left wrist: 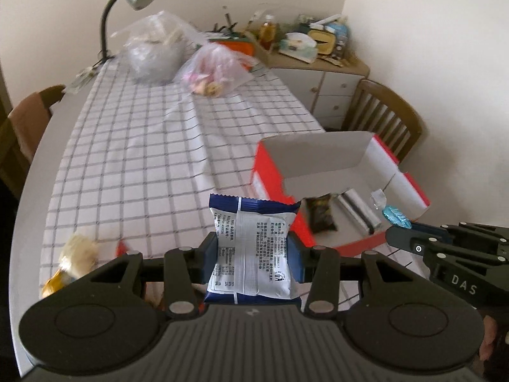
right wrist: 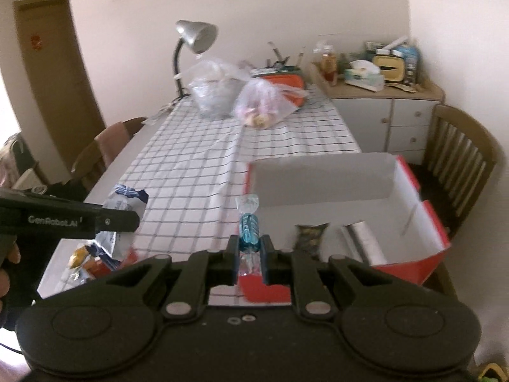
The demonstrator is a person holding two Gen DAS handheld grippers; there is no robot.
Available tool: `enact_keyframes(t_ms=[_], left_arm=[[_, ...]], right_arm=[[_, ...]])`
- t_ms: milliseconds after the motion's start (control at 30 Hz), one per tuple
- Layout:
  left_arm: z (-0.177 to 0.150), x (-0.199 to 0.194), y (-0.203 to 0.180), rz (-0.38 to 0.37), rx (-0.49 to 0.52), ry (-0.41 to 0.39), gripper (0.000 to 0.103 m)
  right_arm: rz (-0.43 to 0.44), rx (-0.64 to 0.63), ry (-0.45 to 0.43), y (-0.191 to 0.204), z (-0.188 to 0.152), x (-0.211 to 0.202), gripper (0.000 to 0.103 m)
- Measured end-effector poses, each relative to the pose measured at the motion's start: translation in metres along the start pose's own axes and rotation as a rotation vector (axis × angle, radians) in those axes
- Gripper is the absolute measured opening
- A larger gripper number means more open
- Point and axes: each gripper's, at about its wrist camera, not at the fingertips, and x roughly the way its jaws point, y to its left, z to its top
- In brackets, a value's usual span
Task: Organize snacks
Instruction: 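Carry both items over the red box and lower them inside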
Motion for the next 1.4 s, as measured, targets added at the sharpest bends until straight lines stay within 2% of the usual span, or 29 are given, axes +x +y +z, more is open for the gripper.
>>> enact_keyframes(t_ms=[333,667,1067,1400], left_arm=[[0.032,0.048,-0.064,-0.012,0.058,0.033,0.044],[0.051,0.119,-0.107,0.036,0.066,0.154,0.044],[0.057,0.198,-0.123,0.127,0.041,0.3,0.044],[0.051,0.232,-0.129,0.166,0.043,0.375,0.044]], right_arm=[[-0.075,0.045,0.028,-0.074,0.012,0.019,0.011],[-0.075,0.059,0.15,-0.134,0.019,0.066,0.011],[-0.032,0.04,0.28,-0.159,0.014,0.123,0.011],[0.011,0.012,0.331,-0.164,0.013,0.146,0.012]])
